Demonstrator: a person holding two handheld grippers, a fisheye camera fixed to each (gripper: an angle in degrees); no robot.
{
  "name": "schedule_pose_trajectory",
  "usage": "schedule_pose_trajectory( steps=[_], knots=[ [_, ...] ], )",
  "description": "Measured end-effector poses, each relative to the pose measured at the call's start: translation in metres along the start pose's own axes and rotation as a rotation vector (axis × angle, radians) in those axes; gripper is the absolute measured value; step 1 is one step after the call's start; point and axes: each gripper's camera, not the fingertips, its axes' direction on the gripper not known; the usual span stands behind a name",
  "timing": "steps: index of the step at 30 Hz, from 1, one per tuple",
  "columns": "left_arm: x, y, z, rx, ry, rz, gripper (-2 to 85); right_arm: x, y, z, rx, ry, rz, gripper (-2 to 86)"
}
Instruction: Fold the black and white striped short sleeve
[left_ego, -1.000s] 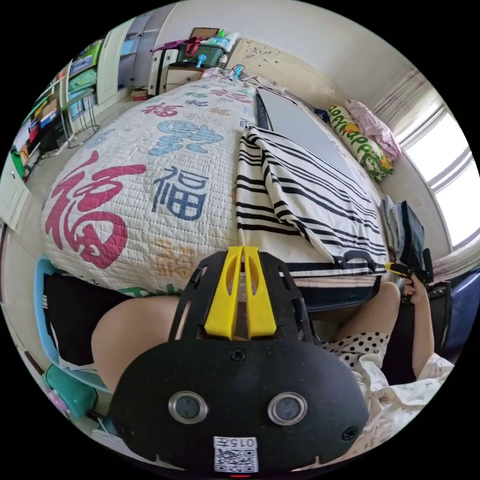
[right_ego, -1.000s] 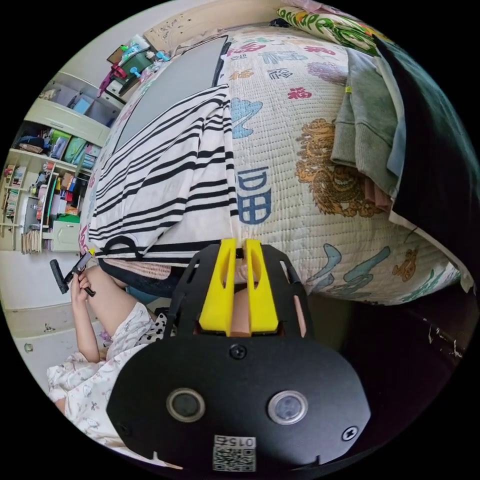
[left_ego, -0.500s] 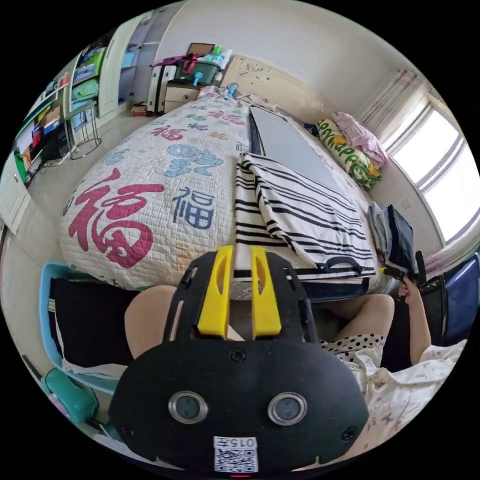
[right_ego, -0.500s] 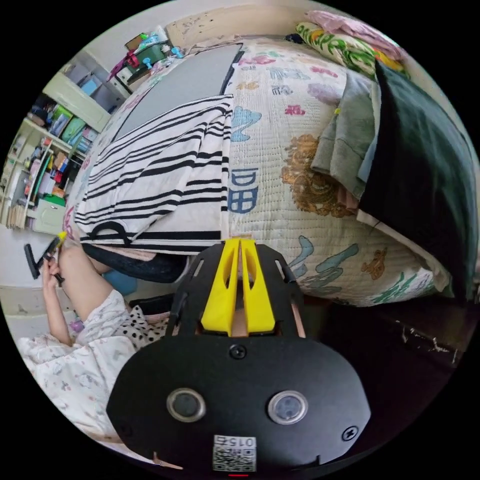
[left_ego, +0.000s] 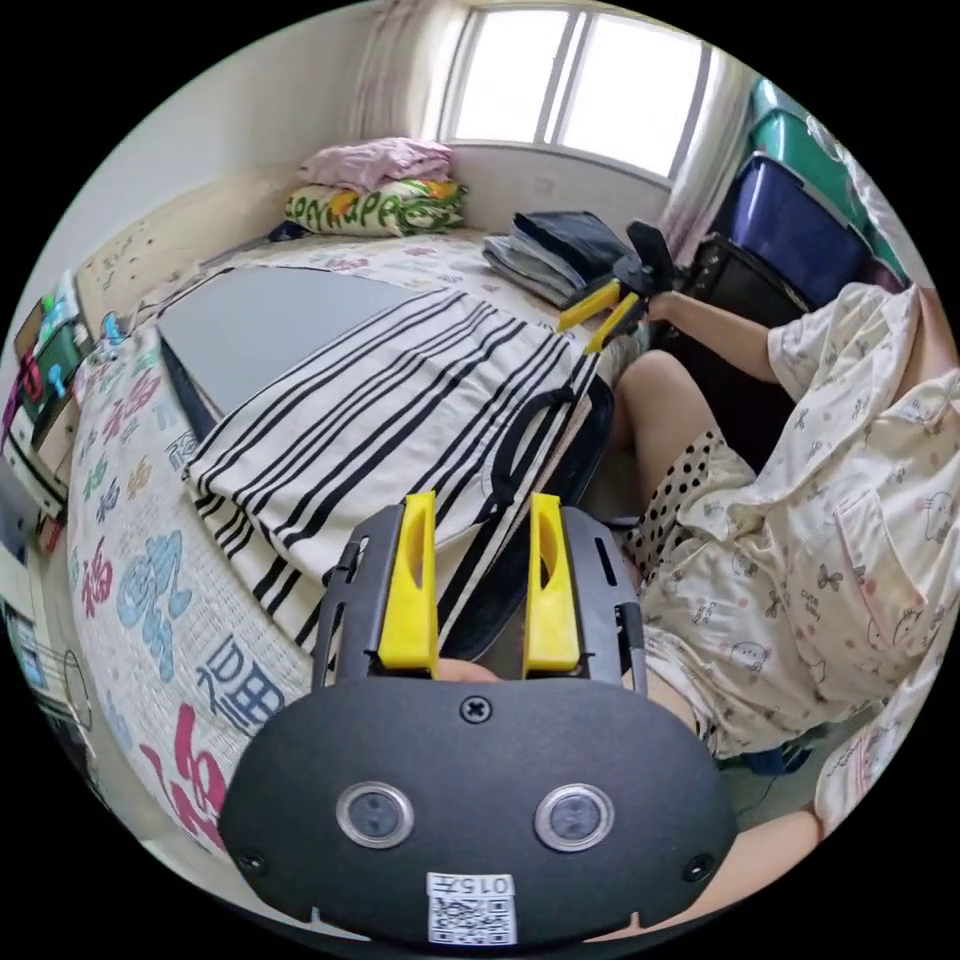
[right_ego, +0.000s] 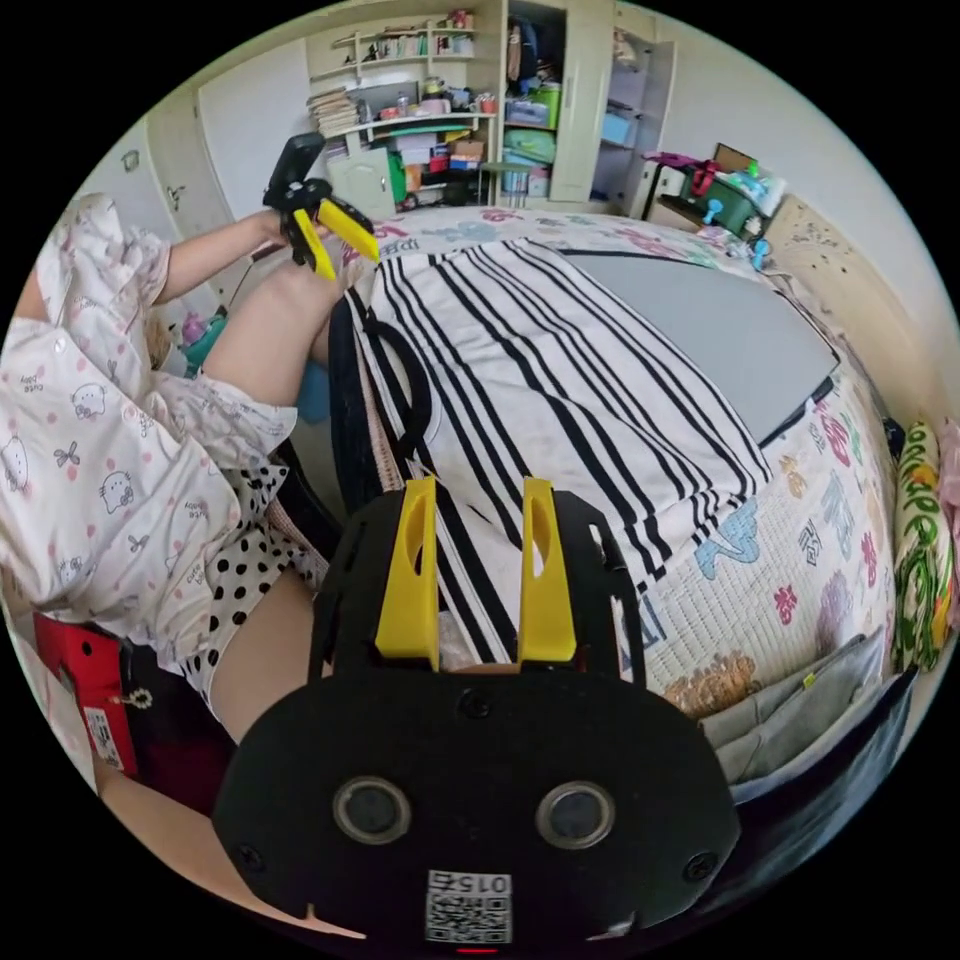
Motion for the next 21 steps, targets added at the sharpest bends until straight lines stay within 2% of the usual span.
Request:
schedule_pose_trajectory(
  steps=[3,6,9,11,13,17,19,21],
  knots=[
    [0.012,0.001,0.035,-0.181,-0.079,0.123,12.9,-0.01,0.005,0.029,-0.122,-0.001,-0.048,12.3],
    [0.019,0.003,0.064,-0.284,-0.14,0.199,10.2,-0.025,0.013,0.041,-0.151,0.036,-0.078,9.5],
    [0.02,0.0,0.079,-0.304,-0.192,0.206,4.1,-0.033,0.009,0.043,-0.17,0.047,-0.077,5.9],
    [0.017,-0.006,0.079,-0.311,-0.159,0.195,1.9,-0.033,0.002,0.042,-0.197,0.027,-0.048,2.7],
    [0.009,-0.014,0.073,-0.295,-0.105,0.173,1.2,-0.031,-0.008,0.037,-0.216,-0.023,-0.02,0.4],
    [-0.054,-0.063,0.023,-0.118,-0.035,0.097,0.6,0.003,-0.05,-0.003,-0.163,-0.039,0.035,-0.7],
    [-0.104,-0.101,-0.005,-0.007,-0.067,0.026,0.7,0.038,-0.087,-0.03,-0.119,0.032,0.066,-0.7],
    [-0.179,-0.164,-0.029,0.154,-0.222,-0.145,1.2,0.107,-0.159,-0.063,-0.037,0.192,0.153,-0.5]
  ],
)
